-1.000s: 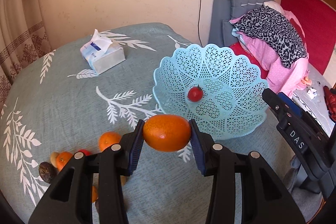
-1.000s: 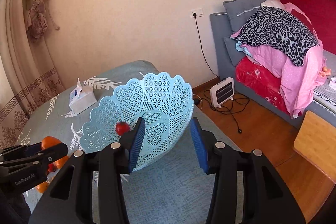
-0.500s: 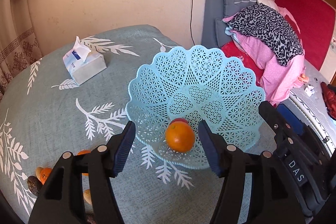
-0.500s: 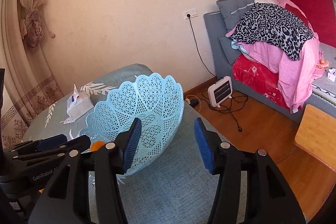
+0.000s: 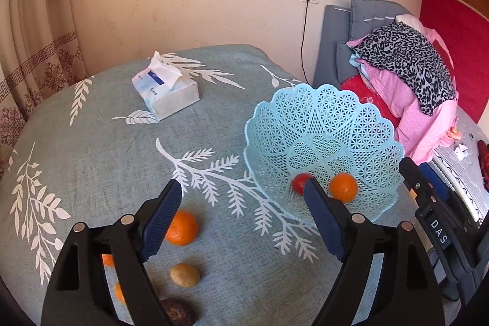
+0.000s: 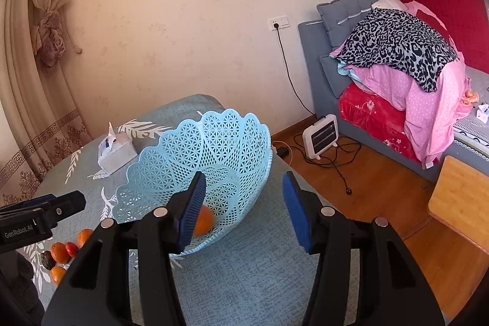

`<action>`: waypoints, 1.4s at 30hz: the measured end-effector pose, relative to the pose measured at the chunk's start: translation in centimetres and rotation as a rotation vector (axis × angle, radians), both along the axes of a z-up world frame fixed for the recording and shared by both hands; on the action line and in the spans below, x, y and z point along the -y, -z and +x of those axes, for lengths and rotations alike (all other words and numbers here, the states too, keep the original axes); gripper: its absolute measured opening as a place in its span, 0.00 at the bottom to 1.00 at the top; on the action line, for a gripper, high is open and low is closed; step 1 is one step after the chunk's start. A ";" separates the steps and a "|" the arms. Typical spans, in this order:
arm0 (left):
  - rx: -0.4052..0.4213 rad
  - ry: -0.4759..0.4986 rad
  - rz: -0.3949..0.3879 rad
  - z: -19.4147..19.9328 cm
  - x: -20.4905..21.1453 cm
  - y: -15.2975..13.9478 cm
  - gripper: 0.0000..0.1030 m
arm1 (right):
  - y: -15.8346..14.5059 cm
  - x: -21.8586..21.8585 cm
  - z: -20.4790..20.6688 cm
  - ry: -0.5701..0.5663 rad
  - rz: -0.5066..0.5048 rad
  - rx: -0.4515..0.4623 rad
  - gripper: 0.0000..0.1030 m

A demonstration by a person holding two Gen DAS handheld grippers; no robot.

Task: Organize fruits
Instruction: 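Carry the tomato and orange into the blue basket and open both tools, then grasp the dark round fruit with the left tool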

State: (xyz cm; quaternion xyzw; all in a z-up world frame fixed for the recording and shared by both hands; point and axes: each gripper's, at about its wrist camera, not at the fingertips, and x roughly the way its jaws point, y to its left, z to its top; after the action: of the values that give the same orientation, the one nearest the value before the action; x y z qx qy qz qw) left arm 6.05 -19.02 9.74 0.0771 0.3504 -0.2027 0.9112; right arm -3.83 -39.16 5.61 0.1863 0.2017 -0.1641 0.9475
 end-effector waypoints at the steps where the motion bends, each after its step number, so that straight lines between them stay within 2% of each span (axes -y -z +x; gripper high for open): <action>1: 0.005 -0.012 -0.003 -0.1 -0.7 -0.2 0.79 | 0.0 -0.1 0.0 -0.001 -0.002 0.000 0.52; 5: 0.026 -0.057 -0.010 -0.4 -3.4 -0.9 0.83 | -0.1 -0.3 0.1 -0.007 -0.013 -0.002 0.52; 10: 0.033 -0.128 -0.021 -0.3 -7.2 -1.5 0.83 | -0.2 -1.0 -0.1 -0.009 -0.041 0.000 0.58; 17: 0.021 -0.234 -0.022 -0.2 -12.7 -1.0 0.83 | -0.5 -1.6 -0.2 -0.022 -0.065 -0.011 0.58; 29: -0.036 -0.373 0.009 0.4 -18.3 2.6 0.83 | -0.8 -3.1 -0.3 -0.095 -0.030 -0.038 0.58; 42: -0.148 -0.419 0.025 1.9 -21.0 7.3 0.84 | -1.3 -7.7 -0.2 -0.241 -0.082 -0.065 0.59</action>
State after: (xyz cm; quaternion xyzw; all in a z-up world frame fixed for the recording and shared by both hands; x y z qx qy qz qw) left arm 7.98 1.99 2.46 -0.0014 0.4272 -0.0095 0.9041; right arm -4.03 -31.44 6.88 0.1165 0.2464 -0.0629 0.9601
